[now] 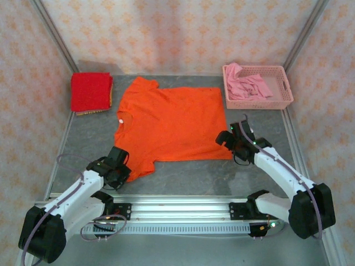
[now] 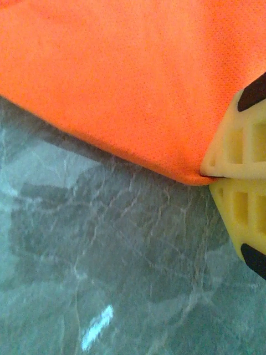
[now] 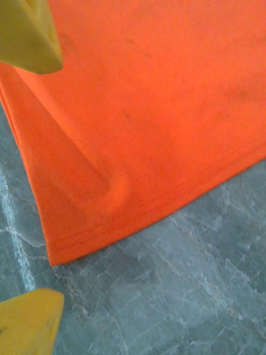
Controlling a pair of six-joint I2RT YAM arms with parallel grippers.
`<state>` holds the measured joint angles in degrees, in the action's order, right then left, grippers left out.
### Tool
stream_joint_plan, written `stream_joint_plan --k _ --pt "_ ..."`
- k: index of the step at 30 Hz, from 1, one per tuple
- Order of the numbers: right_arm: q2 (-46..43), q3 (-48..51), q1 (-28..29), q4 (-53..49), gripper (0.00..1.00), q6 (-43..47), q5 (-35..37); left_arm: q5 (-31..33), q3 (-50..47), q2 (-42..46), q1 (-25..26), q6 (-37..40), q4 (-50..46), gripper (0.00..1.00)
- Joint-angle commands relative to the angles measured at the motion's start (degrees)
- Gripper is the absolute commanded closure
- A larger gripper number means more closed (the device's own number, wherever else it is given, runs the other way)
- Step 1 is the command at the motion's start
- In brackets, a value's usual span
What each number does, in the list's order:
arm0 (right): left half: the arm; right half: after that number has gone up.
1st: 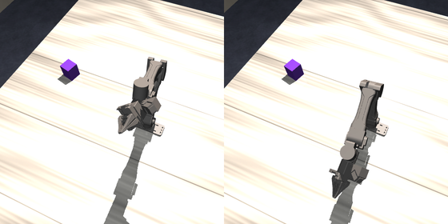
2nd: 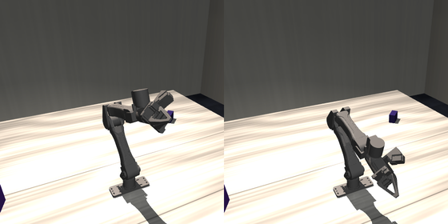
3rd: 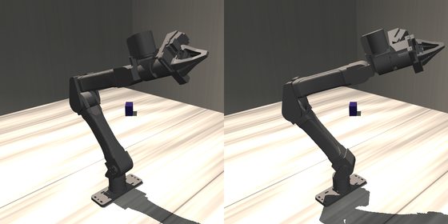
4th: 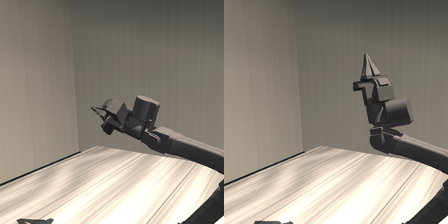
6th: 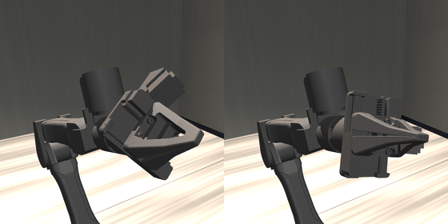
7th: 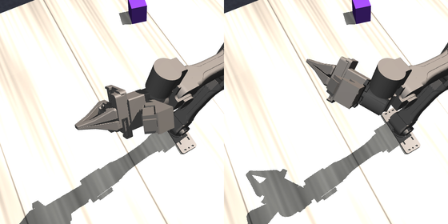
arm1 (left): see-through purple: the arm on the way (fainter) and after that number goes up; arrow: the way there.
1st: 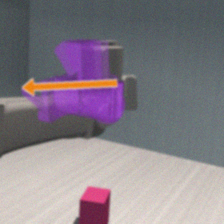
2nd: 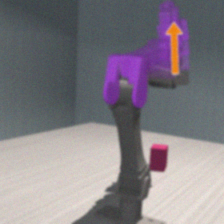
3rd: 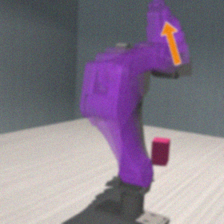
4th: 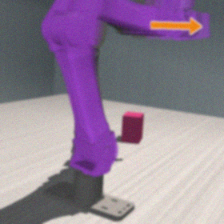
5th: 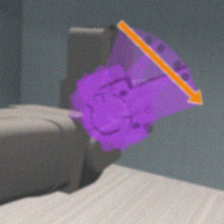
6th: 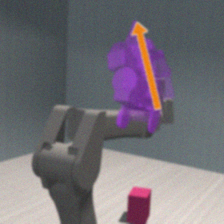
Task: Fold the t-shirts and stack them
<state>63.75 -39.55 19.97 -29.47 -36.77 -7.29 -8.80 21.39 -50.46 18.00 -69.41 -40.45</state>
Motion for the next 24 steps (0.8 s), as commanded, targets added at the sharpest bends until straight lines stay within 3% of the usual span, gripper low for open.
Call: stream_joint_plan --k 1,4,10,15,24 --pt "0.23 2.72 -0.72 1.02 0.06 -2.54 0.60 0.07 1.60 0.18 -0.16 0.06 1.59 1.00" --pt "1.59 4.68 -1.86 3.68 0.27 -4.63 -1.75 -0.29 2.21 -0.07 -0.16 0.06 1.77 1.00" --pt "5.30 6.41 -2.65 6.21 0.36 -6.39 -1.73 -0.35 2.96 -0.85 -0.16 0.46 1.69 1.00" --pt "8.28 6.35 -3.31 7.40 0.51 -6.82 -2.08 -0.78 3.57 -1.56 -0.16 1.11 1.71 1.00" --pt "10.36 7.24 -3.35 5.86 0.56 -8.80 -1.88 -0.34 4.63 -2.08 -0.17 1.64 0.46 1.00"
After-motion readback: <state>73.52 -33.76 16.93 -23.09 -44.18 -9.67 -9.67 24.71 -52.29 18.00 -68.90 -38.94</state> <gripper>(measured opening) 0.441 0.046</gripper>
